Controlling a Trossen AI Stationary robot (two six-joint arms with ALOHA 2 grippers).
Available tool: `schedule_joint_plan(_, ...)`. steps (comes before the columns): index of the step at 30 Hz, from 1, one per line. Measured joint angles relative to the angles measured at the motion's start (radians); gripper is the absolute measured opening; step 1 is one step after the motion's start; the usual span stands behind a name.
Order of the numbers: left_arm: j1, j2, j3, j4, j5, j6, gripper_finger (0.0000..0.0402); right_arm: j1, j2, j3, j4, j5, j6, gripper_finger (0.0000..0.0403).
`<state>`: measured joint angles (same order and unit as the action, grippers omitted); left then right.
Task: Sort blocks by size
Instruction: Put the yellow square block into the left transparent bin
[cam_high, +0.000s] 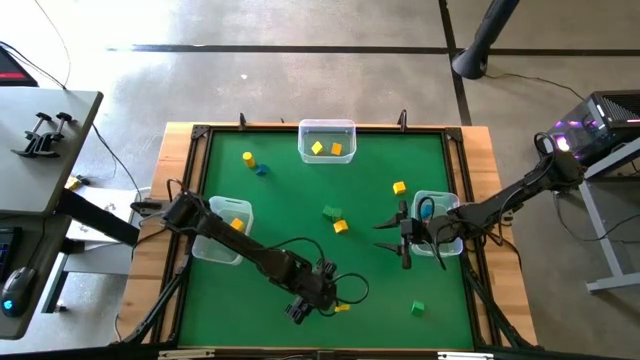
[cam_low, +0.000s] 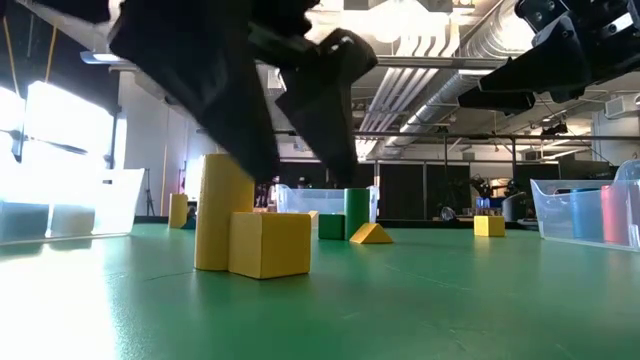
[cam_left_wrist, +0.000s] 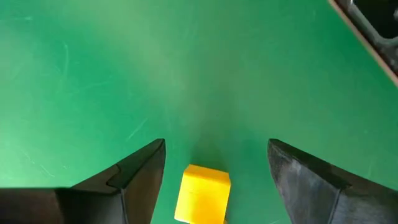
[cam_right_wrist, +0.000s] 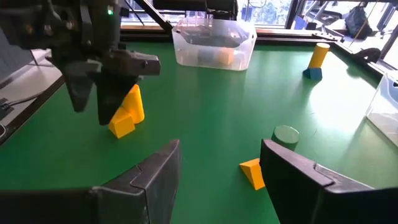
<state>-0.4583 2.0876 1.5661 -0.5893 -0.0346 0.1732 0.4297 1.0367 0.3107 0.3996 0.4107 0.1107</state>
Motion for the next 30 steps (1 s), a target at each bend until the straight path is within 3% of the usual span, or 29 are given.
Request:
schedule_joint_plan(6, 0.005, 0.014, 0.000, -0.081, -0.012, 0.057, 0.0269, 0.000, 0.000, 0.000, 0.000, 0.000, 0.003, 0.0211)
schedule_joint_plan(17, 0.018, 0.046, 0.001, -0.036, -0.050, 0.110, 0.0260, 0.000, 0.012, 0.000, -0.017, 0.003, 0.004, 0.0211)
schedule_joint_plan(30, 0.021, 0.063, 0.000, -0.065, 0.008, 0.145, 0.0225, 0.000, 0.011, 0.000, -0.015, 0.003, 0.003, 0.0211)
